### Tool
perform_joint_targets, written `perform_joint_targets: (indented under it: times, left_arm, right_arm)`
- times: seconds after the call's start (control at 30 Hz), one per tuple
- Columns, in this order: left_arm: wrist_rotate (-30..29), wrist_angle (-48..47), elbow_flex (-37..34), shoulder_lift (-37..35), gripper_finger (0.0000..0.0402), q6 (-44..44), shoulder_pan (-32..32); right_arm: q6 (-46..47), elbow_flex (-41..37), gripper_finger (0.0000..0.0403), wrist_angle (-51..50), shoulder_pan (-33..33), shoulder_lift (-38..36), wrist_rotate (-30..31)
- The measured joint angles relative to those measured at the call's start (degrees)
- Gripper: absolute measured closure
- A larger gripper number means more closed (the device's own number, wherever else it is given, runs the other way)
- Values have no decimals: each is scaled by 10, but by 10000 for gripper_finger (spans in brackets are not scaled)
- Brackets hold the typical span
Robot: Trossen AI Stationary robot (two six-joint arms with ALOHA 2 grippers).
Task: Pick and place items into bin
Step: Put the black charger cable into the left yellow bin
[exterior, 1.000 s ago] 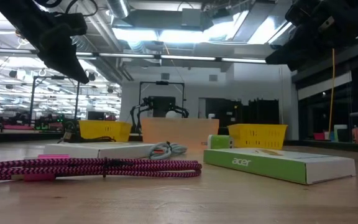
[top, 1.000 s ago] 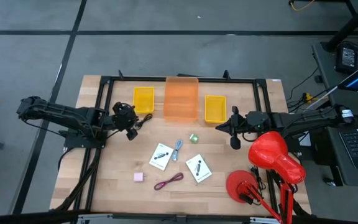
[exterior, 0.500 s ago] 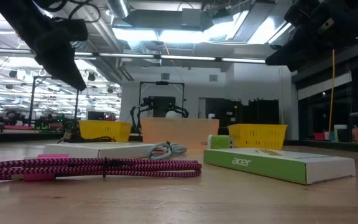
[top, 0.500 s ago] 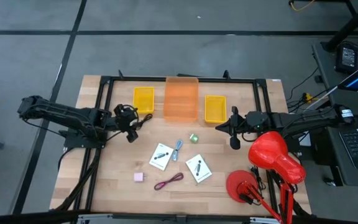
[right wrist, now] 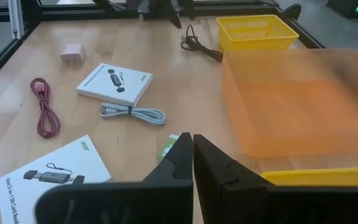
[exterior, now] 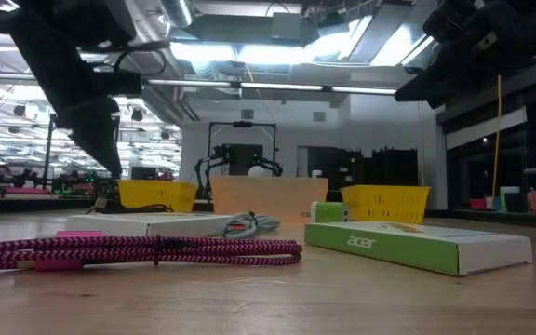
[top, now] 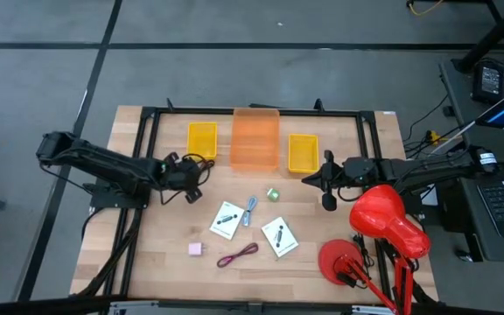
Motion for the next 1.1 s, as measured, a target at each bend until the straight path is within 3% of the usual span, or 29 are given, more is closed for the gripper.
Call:
perform_joint_targets:
  times: [0.9, 1.1]
  left_arm:
    - [-34, 29, 0, 172, 222, -27, 2]
    - [-27, 29, 2, 200, 222, -66, 12]
  right_arm:
    - [-13, 0, 403, 15, 0, 0, 0]
    - [-13, 0, 402, 15, 0, 0, 0]
